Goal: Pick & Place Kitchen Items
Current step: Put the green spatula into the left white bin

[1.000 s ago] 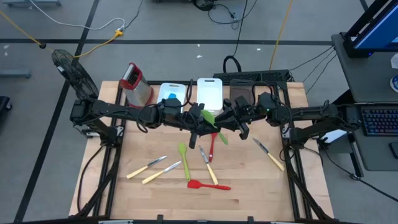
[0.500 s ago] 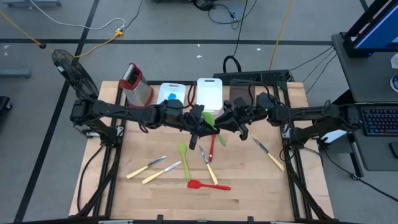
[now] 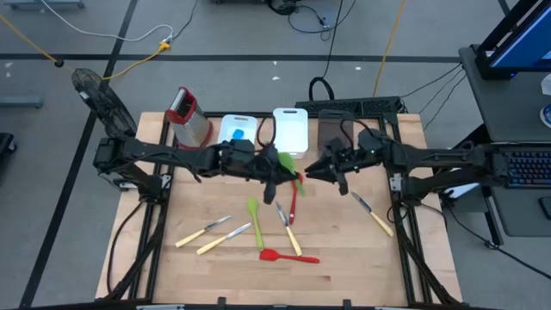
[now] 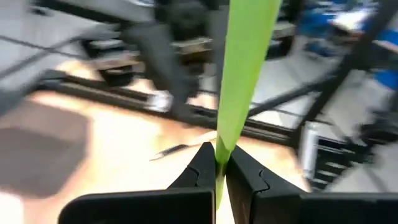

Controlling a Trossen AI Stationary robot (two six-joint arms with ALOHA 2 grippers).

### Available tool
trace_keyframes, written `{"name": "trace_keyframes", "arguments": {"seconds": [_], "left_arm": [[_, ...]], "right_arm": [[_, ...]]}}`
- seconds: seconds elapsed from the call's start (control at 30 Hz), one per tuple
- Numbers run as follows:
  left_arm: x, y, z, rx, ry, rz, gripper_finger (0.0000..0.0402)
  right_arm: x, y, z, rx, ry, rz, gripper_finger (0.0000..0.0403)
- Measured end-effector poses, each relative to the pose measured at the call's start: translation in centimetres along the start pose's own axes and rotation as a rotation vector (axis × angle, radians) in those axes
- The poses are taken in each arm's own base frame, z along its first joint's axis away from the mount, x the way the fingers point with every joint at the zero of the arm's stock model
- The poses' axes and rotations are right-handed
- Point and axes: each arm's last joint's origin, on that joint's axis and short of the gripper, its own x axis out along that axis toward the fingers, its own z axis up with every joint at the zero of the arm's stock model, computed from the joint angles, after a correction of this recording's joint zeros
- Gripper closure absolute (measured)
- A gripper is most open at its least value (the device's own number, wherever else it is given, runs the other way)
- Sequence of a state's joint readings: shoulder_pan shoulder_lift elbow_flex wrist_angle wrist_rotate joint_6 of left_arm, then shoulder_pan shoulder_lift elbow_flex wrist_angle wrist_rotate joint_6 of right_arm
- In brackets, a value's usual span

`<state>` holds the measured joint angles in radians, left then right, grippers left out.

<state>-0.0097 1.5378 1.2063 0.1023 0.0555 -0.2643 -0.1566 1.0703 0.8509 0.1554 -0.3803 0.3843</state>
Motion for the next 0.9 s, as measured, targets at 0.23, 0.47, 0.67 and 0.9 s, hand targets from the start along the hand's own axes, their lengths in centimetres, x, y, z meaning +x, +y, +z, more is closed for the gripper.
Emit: {"name": "trace_keyframes", "arguments": {"seconds": [0.23,0.47,0.67,0.9], "left_arm": [[-3.4,0.6,0.1,-0.072,0.103,0.292,0.0396],[-5.9,2.9,0.0,-0.341,0.199,0.447,0.0396],[-7.5,5.9,0.8,-0.536,0.423,0.496,0.0396],[-9.1,9.1,2.4,-0.647,0.564,0.534,0.0396]], "right_arm": [[-1.7,0.9,0.5,-0.013,-0.009,0.01,0.0324],[-2.4,1.4,0.8,-0.022,-0.029,0.019,0.0325],[-2.5,1.4,0.8,-0.022,-0.028,0.023,0.0329],[-2.5,1.4,0.7,-0.023,-0.022,0.022,0.033]]}}
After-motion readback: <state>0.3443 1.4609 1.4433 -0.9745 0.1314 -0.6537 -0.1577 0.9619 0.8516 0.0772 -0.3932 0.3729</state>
